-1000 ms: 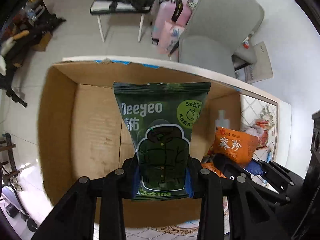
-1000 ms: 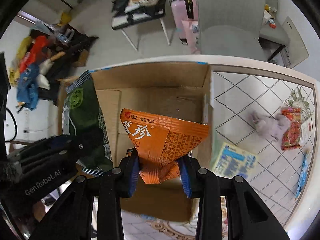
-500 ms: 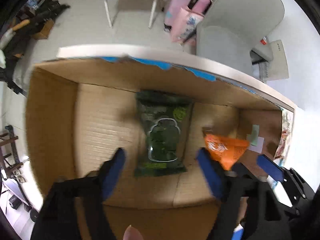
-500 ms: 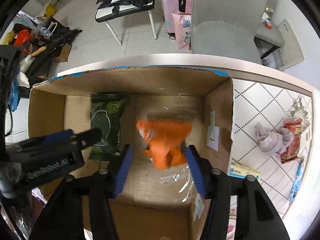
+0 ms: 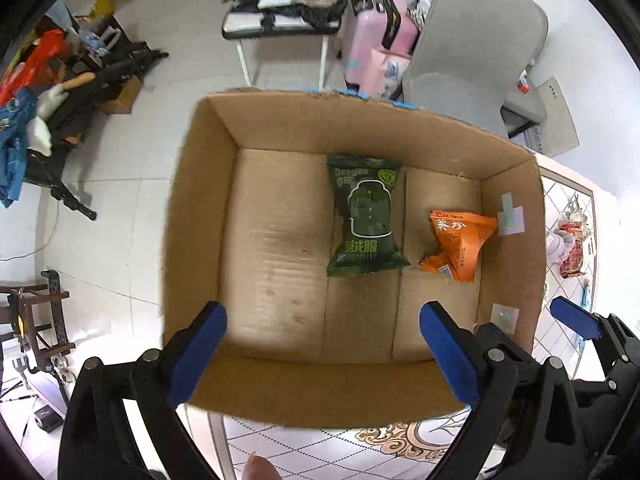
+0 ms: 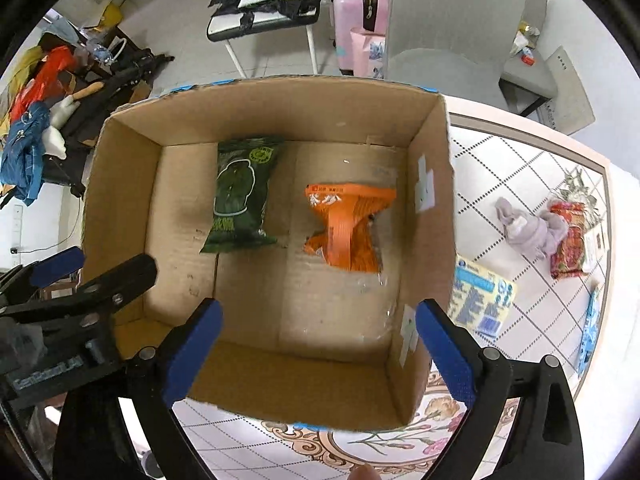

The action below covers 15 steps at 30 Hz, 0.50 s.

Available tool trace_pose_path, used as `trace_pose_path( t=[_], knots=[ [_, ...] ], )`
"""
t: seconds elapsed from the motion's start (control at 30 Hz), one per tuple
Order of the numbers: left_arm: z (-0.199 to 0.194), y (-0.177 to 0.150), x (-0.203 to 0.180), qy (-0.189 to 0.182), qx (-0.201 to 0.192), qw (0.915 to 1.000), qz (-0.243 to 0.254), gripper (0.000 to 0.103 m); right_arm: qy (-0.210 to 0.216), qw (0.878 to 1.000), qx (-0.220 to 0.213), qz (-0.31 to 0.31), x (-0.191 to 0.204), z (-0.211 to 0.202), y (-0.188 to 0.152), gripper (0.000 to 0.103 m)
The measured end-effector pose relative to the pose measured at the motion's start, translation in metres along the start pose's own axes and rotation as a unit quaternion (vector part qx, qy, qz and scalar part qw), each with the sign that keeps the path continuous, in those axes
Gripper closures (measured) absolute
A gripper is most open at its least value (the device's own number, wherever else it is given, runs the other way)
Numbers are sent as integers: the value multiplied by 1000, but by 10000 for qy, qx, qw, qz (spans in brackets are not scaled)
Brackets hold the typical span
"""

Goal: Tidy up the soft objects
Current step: 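Move both grippers back over the table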

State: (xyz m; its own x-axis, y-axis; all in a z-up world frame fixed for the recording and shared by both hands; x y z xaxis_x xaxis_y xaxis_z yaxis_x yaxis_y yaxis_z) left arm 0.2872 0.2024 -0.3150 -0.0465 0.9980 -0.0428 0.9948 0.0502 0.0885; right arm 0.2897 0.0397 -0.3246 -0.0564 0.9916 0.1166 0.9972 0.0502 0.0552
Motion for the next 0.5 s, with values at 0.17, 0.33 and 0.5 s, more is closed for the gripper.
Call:
trace_pose_path(
  t=[0.17,0.33,0.5],
  knots=[
    [-29,-16,-1,5,-317,9995,-43,4,-8,9994,-335,-63,0,-32,-20,4],
    [-55,-36,-11,47,-555,9984,27,4,37,9983,-582,-77,-1,-63,-43,4],
    [-78,-56,-20,-30,-670,9977,135,4,74,9974,-714,-107,-3,-88,-66,4]
  ],
)
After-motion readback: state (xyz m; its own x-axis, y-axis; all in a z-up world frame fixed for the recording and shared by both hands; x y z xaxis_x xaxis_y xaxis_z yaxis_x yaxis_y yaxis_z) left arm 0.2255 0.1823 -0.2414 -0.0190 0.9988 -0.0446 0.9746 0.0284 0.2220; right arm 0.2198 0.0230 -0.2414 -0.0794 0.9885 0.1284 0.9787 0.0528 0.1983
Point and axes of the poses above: each gripper's, at about its wrist camera, not at the fingertips, and z roughly the way its jaws point, x to its left, y to its top, the point moved 8 cm from there along z, roughly the way its jaws point, and after that the axes turned 2 degrees about y, right-handed, at the moved point
